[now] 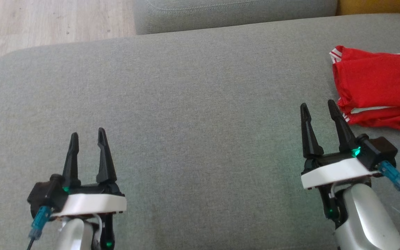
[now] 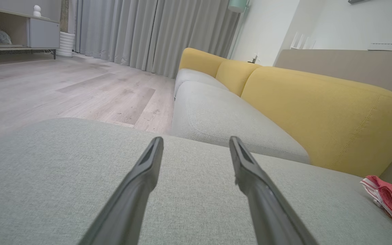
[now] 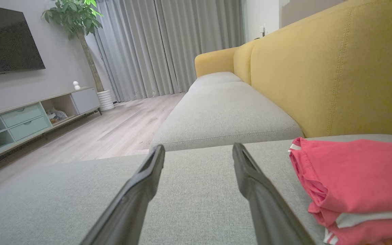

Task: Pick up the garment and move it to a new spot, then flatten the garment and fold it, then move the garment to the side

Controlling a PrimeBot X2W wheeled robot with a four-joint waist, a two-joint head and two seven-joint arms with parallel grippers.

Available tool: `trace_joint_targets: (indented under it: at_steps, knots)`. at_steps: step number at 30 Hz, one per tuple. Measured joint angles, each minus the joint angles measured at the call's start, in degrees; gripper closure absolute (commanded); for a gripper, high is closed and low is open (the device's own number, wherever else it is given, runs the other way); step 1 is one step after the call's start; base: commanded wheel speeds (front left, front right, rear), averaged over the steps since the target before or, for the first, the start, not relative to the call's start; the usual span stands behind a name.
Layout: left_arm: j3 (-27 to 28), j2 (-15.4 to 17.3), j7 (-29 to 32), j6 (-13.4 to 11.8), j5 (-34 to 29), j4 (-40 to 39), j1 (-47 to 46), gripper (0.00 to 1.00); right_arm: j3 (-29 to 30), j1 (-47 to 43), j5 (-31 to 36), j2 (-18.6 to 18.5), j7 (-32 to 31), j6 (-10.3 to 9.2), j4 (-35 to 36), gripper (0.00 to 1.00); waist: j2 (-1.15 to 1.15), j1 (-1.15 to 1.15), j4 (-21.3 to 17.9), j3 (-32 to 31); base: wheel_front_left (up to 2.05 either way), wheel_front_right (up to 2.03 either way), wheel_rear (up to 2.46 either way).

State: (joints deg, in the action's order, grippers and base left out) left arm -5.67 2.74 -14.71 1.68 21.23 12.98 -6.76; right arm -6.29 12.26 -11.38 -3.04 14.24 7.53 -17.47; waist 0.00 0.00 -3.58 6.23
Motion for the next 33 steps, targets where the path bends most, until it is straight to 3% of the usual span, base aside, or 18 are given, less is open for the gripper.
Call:
trace_joint_targets:
  at_steps: [23, 24, 33]
  knots:
    - [0.24, -0.01, 0.0, -0.16, 5.31, 0.11, 0.01, 0.0, -0.87, -0.07, -0.74, 0.0, 0.12, 0.0, 1.01, 0.0, 0.0, 0.0, -0.45, -0.83, 0.0, 0.0, 0.0]
    - [0.16, 0.0, 0.02, -0.15, 5.59, 0.78, 0.05, 1.0, -0.86, -0.09, -0.73, 0.03, 0.11, 0.01, 0.47, 1.0, 0.0, 0.0, -0.45, -0.84, 0.0, 0.0, 0.0]
    - [0.14, -0.02, 1.08, -0.11, 8.09, 5.16, 3.02, 1.0, -0.81, -4.35, -3.85, 0.24, -0.58, 0.0, -3.56, 1.0, 0.0, 0.0, -0.27, -1.1, 0.0, 0.0, 0.0]
